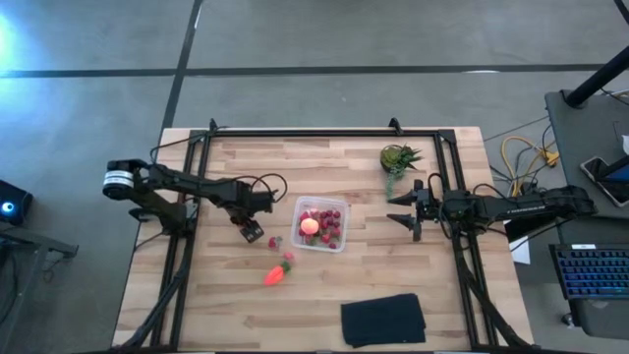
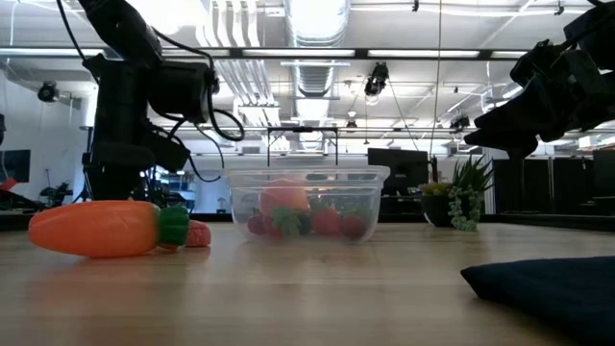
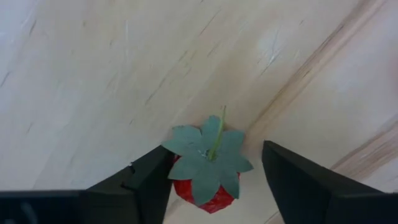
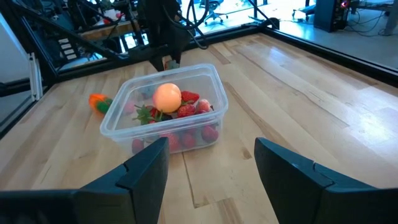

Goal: Pick and placing Produce into tupperware
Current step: Put the red strawberry into the transparent bin

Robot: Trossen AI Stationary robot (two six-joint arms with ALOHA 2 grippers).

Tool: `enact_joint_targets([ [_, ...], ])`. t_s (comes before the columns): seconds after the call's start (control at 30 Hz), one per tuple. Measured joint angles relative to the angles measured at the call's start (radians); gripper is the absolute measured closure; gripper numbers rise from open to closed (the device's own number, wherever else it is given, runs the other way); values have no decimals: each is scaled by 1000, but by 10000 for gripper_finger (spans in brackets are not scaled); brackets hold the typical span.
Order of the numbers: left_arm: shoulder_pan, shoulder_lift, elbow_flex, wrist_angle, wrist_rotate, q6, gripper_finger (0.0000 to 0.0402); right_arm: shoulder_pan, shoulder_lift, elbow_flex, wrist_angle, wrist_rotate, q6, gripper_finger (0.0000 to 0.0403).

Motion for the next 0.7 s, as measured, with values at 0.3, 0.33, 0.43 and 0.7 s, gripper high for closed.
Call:
enact_joint_targets([
  [0.3,0,-13,-4,-5,-1,5,258,0,0,0,0,0,0,174],
  [0.33,0,-14,-4,-5,0,5,264,0,0,0,0,0,0,174],
  [0.43,0,-22,-4,-6,-1,6,273,0,0,0,0,0,0,174],
  [0.7,0,-72,33,-10,-1,42,268,0,0,0,0,0,0,174],
])
